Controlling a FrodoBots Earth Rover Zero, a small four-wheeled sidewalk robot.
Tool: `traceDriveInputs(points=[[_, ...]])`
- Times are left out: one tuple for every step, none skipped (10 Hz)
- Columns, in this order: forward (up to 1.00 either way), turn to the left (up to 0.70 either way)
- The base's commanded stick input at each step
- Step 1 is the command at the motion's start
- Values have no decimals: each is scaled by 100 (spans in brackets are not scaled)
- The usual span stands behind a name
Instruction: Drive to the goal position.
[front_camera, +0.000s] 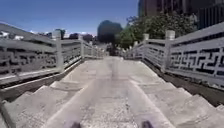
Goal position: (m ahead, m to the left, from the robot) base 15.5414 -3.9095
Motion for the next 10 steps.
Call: traceDriveInputs(points=[[70, 0], [70, 0], [70, 0], [70, 0], [70, 0], [70, 0], [70, 0], [70, 0], [70, 0], [70, 0]])
